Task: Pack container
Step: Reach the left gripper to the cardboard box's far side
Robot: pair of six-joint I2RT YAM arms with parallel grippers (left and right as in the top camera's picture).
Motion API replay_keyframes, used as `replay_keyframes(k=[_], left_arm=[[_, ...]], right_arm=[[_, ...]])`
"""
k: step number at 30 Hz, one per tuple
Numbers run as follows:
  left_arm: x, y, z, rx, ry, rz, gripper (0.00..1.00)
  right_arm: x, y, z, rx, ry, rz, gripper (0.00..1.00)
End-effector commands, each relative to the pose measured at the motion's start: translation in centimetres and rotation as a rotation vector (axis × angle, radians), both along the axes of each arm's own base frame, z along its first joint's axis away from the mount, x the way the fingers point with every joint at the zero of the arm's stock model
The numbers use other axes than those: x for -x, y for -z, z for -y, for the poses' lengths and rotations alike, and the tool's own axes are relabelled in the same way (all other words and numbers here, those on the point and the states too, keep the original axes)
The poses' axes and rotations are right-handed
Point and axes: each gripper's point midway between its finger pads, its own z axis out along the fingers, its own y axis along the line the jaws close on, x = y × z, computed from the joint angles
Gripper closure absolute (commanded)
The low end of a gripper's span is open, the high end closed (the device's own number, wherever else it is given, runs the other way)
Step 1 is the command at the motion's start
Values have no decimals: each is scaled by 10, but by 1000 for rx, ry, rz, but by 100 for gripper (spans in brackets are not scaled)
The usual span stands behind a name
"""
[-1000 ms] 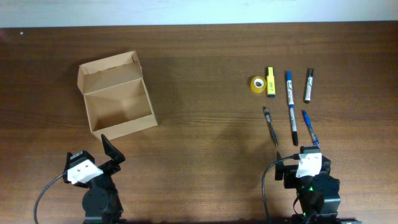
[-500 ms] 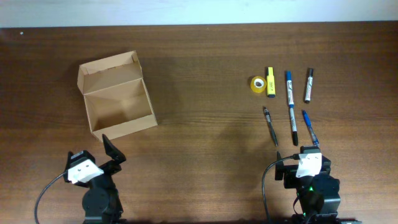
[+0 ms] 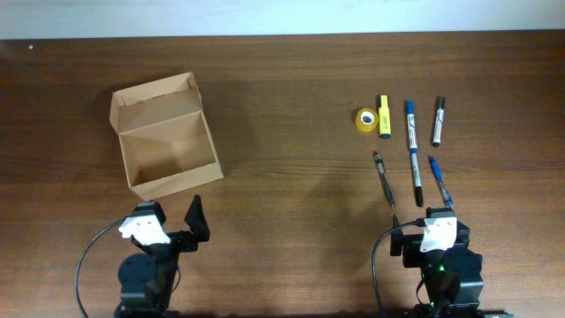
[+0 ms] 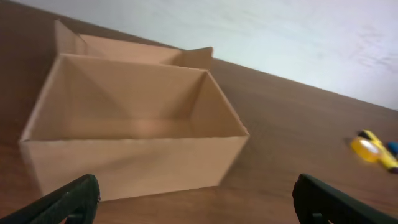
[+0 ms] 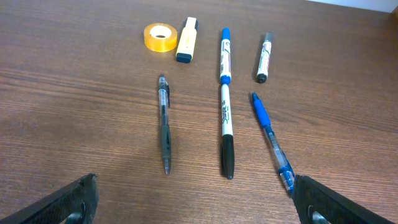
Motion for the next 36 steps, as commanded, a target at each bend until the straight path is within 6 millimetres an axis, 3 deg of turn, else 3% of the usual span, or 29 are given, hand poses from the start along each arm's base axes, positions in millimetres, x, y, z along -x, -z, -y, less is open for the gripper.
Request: replay_keyframes(k=[1, 6, 10, 14, 17, 21, 25, 30, 33, 36], left_arm=[[-12, -58, 6, 51, 28, 64, 0], [-49, -108, 10, 16, 49, -84, 0], [-83, -129, 15, -79, 112, -313, 0], [-123, -152, 25, -61, 174, -470, 0], [-147, -159, 34, -26, 216, -509, 0], [-171, -163, 67, 64, 386, -483, 0], [-175, -121, 66, 136, 234, -657, 0], [-178, -74, 73, 25, 118, -789, 0], [-174, -46, 81, 58, 15, -881, 0], [-165, -13, 73, 64, -148, -988, 11]], right_arm=[[0, 1, 1, -10, 6, 6, 1], [0, 1, 1, -10, 6, 6, 1], [0, 1, 1, -10, 6, 6, 1], [0, 1, 1, -10, 6, 6, 1], [0, 1, 1, -10, 6, 6, 1], [0, 1, 1, -10, 6, 6, 1], [0, 1, 1, -10, 6, 6, 1], [0, 1, 1, -10, 6, 6, 1], [0, 1, 1, -10, 6, 6, 1], [0, 1, 1, -10, 6, 6, 1]])
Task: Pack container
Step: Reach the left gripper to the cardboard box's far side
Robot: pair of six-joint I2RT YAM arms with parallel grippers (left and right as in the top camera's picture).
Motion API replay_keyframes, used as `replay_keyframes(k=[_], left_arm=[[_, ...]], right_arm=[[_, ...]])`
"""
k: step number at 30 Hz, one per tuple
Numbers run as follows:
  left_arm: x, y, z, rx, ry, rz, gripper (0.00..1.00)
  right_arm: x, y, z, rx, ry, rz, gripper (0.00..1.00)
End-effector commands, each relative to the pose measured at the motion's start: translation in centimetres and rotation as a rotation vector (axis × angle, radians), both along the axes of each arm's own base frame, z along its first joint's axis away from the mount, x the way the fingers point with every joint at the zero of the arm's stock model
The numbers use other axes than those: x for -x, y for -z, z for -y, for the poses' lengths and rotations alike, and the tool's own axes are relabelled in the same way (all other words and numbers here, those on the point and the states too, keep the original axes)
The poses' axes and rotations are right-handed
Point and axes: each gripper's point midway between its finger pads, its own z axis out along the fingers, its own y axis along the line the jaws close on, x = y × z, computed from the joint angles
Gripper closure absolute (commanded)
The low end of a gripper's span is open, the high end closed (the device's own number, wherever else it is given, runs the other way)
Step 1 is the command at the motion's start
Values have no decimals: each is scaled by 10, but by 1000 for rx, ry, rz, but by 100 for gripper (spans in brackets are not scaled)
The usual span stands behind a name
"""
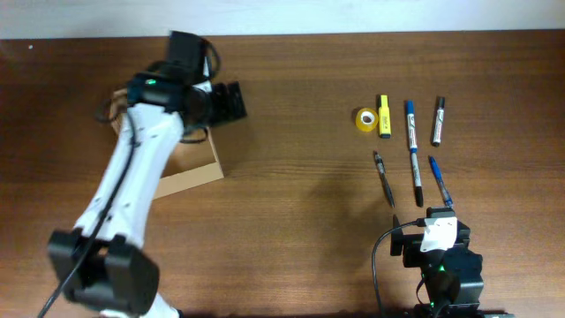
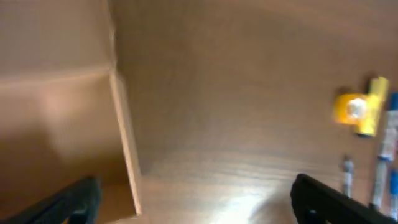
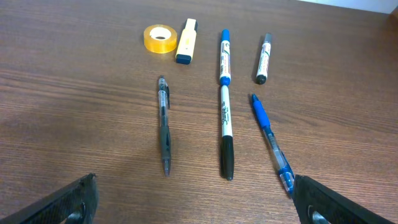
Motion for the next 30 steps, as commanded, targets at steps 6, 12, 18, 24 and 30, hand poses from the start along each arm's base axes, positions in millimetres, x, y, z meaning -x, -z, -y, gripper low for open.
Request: replay_keyframes(k=[6, 12, 18, 24, 30], left_arm=[[-4, 57, -22, -119, -263, -141, 20], [-6, 82, -30, -175, -282, -186, 25], [-3, 115, -31, -204, -265, -265, 33], [-1, 137, -29, -202, -239, -320, 95], [-9, 131, -15, -130, -177, -301, 98]], right_arm=[[0, 2, 0, -10, 6, 1, 1], [0, 2, 0, -10, 6, 1, 1], [0, 2, 0, -10, 6, 1, 1], [0, 2, 0, -10, 6, 1, 1], [0, 2, 0, -10, 6, 1, 1]])
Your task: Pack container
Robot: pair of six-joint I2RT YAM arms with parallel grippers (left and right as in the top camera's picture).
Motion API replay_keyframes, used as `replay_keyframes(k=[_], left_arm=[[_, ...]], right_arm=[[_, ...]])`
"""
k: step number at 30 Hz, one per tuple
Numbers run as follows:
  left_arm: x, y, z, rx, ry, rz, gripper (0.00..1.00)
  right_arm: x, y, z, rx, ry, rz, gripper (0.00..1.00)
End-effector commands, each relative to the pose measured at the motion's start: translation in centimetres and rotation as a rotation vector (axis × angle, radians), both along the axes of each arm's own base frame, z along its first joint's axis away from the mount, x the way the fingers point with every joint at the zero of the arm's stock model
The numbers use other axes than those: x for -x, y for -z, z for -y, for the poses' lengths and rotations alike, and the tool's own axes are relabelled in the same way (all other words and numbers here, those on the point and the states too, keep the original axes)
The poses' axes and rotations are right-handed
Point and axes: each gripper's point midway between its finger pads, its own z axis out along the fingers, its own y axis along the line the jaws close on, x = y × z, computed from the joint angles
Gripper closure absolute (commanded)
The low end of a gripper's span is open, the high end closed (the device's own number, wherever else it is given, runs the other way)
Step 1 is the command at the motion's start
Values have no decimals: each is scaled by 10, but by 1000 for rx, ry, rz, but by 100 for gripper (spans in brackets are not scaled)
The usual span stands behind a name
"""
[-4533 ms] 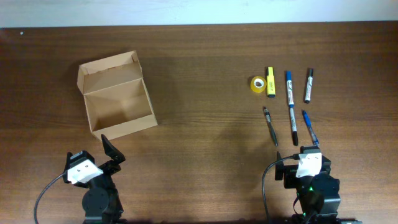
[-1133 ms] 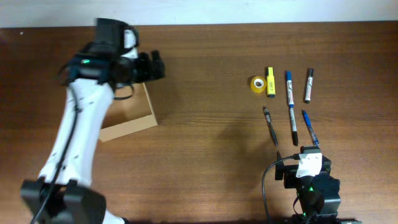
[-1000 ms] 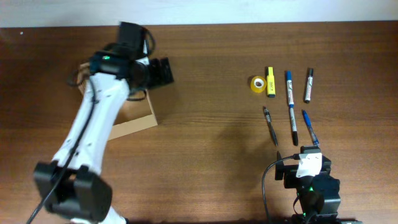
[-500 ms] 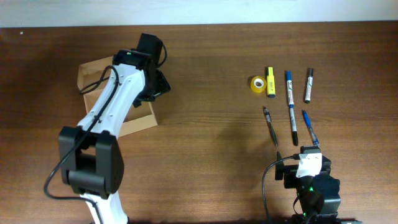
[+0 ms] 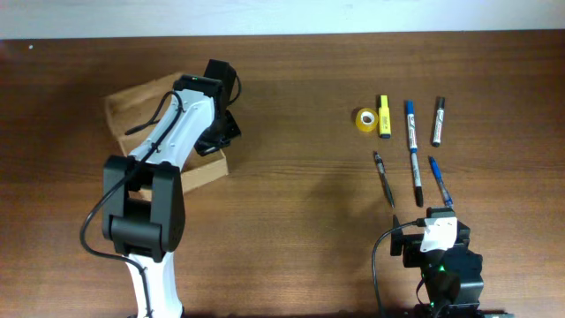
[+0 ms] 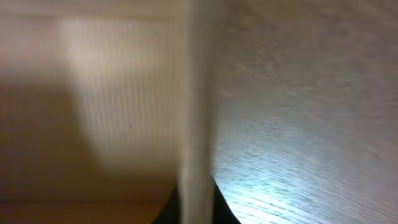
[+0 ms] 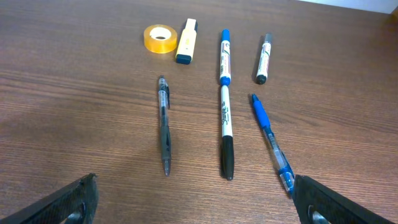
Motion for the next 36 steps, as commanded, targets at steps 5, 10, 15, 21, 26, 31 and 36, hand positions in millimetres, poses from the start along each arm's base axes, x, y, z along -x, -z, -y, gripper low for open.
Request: replay_keyframes(k=[5, 10, 15, 21, 26, 31, 36], left_arm=[[-18, -36, 35, 123, 119, 47, 98], [-24, -93, 70, 145, 191, 121, 98], [-22, -154, 124, 198, 250, 243, 99], [6, -183, 194, 248, 361, 310, 98], [31, -175, 228, 134, 459, 339, 98], [44, -144, 254, 61, 519, 309, 98], [43, -96, 261, 21, 532, 217, 98]], right_arm=[[0, 2, 0, -10, 6, 1, 1], [0, 2, 0, -10, 6, 1, 1], [0, 2, 0, -10, 6, 1, 1], [0, 2, 0, -10, 6, 1, 1], [0, 2, 0, -10, 6, 1, 1], [0, 2, 0, -10, 6, 1, 1], [0, 2, 0, -10, 6, 1, 1]])
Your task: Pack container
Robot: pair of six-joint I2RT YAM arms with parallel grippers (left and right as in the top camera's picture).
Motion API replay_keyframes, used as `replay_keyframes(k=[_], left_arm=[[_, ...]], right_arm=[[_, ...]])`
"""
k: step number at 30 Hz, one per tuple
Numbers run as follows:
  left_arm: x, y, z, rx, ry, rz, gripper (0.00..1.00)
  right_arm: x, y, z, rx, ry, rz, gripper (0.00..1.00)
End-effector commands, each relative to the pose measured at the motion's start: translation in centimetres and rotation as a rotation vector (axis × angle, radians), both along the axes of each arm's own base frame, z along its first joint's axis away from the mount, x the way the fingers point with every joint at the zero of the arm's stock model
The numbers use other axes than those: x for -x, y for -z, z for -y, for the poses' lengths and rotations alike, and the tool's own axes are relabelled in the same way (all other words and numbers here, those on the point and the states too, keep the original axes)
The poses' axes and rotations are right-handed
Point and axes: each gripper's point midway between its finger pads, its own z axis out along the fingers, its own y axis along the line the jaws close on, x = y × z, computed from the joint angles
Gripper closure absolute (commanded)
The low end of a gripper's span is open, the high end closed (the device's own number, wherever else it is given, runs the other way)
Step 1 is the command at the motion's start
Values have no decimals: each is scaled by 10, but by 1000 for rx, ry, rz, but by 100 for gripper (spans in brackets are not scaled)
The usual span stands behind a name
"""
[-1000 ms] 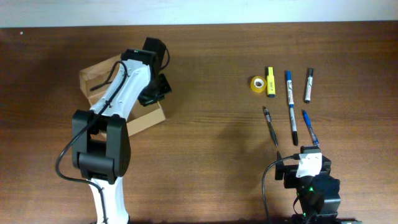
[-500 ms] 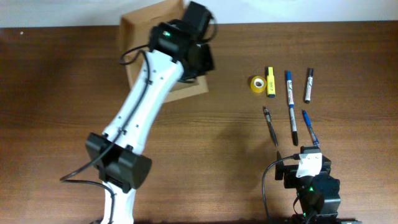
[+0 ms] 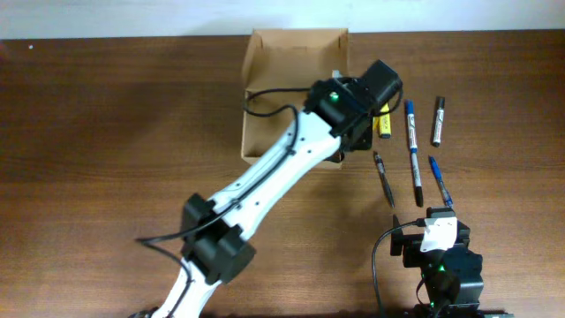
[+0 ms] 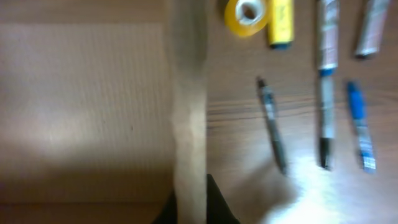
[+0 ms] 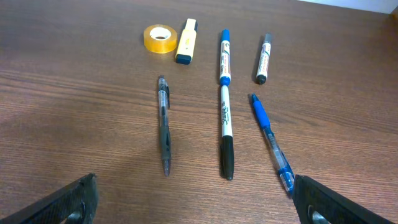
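Observation:
The open cardboard box (image 3: pixel 282 97) stands at the back middle of the table, its flap toward the far edge. My left gripper (image 3: pixel 351 143) is shut on the box's right wall (image 4: pixel 188 124), which runs up between its fingers (image 4: pixel 217 208). Just right of the box lie a yellow tape roll (image 5: pixel 160 38), a yellow highlighter (image 5: pixel 186 40), a blue marker (image 5: pixel 225 56), a black marker (image 5: pixel 263 58), a black pen (image 5: pixel 165 134), a black-capped marker (image 5: pixel 226 134) and a blue pen (image 5: pixel 270 143). My right gripper (image 5: pixel 193 199) rests open, short of the pens, holding nothing.
The left arm (image 3: pixel 265 185) stretches diagonally across the table's middle from the near left. The wooden table (image 3: pixel 106 132) ends at a white wall along the back. In the overhead view the arm's wrist covers the tape roll.
The box has moved from the left of the table to the back middle, beside the stationery, and has turned. My left gripper is still shut on its wall. The right arm is unchanged.
Both arms first rested at the near edge, with the box at the left. Then my left gripper was open over the box's right side. Then it was shut on the right wall. Now the box stands next to the pens, still held.

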Motion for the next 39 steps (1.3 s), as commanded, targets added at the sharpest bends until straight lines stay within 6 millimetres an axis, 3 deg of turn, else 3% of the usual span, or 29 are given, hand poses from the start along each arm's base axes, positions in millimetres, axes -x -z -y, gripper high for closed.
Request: replay_keyframes(k=[1, 4, 11, 18, 32, 39], left_arm=[[-13, 36, -7, -79, -38, -21, 99], [-14, 54, -6, -104, -38, -44, 98], [-20, 70, 0, -104, -30, -42, 98], [-34, 98, -2, -115, -51, -54, 98], [-62, 108, -22, -45, -182, -86, 97], [-63, 108, -23, -41, -182, -91, 58]], right_arm=[[0, 2, 0, -11, 6, 1, 1], [0, 2, 0, -10, 6, 1, 1], [0, 2, 0, -11, 6, 1, 1], [0, 2, 0, -10, 6, 1, 1], [0, 2, 0, -10, 6, 1, 1], [0, 2, 0, -10, 6, 1, 1]])
